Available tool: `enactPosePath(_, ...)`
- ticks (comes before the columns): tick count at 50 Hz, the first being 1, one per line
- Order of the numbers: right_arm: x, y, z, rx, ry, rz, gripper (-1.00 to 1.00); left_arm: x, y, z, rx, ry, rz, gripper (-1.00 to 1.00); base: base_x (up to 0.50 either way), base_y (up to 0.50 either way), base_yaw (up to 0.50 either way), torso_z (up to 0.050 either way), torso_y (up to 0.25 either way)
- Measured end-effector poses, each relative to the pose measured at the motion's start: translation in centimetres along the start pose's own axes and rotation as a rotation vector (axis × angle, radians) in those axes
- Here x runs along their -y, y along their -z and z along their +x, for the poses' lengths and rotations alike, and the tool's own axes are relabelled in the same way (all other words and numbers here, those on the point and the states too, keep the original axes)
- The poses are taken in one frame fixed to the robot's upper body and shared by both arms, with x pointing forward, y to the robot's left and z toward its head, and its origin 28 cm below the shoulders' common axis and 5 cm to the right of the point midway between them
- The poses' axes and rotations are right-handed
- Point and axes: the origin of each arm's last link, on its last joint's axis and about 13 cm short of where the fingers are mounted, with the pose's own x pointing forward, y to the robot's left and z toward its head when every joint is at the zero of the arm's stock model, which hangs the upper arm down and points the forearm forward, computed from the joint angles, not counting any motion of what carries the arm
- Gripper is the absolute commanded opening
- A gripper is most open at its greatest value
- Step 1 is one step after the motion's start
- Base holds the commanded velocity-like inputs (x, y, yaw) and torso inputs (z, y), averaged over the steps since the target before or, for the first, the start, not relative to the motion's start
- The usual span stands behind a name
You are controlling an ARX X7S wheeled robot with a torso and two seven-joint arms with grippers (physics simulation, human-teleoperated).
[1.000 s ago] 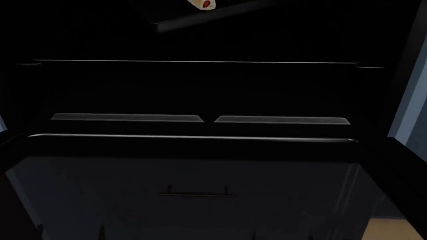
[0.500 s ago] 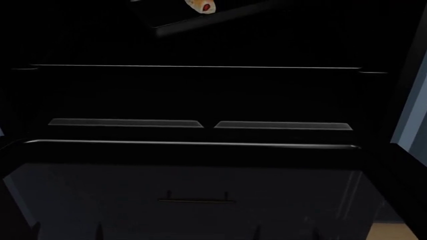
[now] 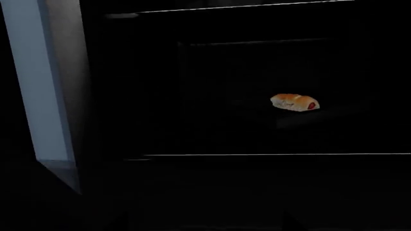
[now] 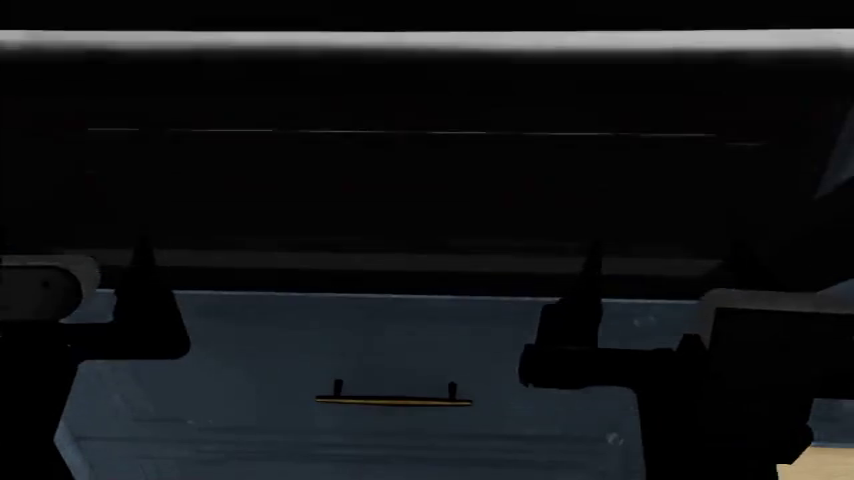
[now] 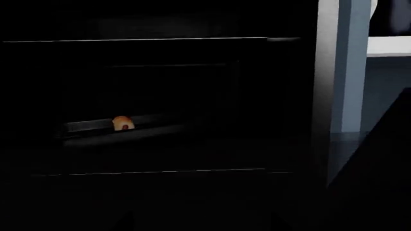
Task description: Close the oven door
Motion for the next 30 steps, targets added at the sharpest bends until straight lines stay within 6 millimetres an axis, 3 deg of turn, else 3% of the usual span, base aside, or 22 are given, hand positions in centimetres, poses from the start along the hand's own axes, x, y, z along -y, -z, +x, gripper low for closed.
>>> enactPosePath(14,0.4,-9.7,5.5,0.174,-0.016,-0.027,1.00,0.1,-8.5,4.1,0.155,0.031,0.010,1.00,0.00,0.00,0.00,0.000,0.000)
enactPosePath(22,0.1,-14.2,8.7,0.229,-0.037,-0.013,1.00,0.2,-12.3,7.2,0.225,0.032,0.002,1.00,0.00,0.00,0.00,0.000,0.000)
enactPosePath(30,0.1,-18.7,15.1,0.231,-0.050,0.048,1.00,0.5,-16.8,12.8,0.289,0.027,-0.010,1.00,0.00,0.00,0.00,0.000,0.000)
